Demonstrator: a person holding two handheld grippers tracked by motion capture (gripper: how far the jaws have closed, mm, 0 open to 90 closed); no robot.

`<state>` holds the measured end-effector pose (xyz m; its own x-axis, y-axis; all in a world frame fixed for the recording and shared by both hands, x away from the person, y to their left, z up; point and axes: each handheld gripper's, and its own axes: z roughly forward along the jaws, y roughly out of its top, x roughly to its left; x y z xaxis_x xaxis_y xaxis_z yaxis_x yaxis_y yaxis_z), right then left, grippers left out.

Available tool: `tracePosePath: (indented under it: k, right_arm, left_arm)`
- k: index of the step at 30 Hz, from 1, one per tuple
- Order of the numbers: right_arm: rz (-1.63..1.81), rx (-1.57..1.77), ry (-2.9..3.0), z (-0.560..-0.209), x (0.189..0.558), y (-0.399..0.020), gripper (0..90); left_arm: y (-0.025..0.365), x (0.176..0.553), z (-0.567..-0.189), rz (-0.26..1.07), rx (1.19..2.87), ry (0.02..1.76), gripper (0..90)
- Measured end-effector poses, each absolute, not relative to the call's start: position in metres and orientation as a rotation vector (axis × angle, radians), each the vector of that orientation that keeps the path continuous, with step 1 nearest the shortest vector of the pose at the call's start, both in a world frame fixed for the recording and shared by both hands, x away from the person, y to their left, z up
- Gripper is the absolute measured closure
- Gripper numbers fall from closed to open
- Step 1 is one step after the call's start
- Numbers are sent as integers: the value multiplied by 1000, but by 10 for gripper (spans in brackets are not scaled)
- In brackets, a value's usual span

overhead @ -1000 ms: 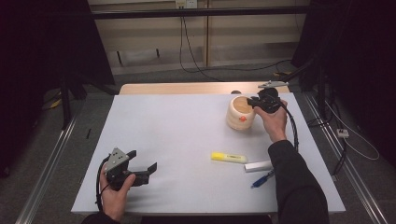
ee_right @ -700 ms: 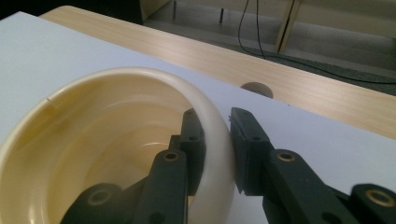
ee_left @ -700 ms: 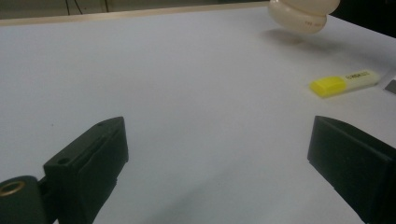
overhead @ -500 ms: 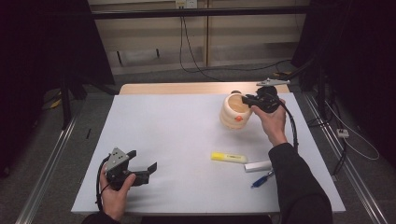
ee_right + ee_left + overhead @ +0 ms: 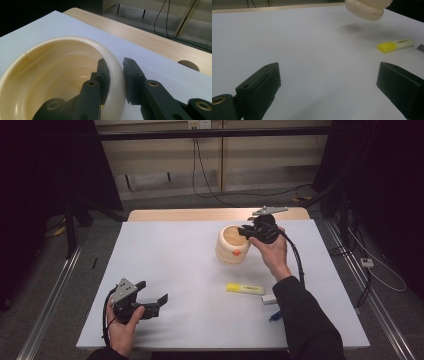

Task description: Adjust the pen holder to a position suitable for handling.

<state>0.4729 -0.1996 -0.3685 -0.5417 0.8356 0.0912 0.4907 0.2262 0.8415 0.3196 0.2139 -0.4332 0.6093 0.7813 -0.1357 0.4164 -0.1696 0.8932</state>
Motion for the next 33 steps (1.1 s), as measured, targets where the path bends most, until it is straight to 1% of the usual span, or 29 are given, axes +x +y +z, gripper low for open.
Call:
tracePosePath:
  k: [7,15,33]
  right_arm:
    - [1246,1186,2146,-369,466,-181,760]
    - [1202,1183,2188,-380,465,-163,759]
    - [1102,1217,2232,-400,471,-146,758]
  left_arm:
    - [214,319,-433,440,1802,970,53]
    - [213,320,-433,437,1799,970,53]
    - [213,320,-433,436,1809,969,53]
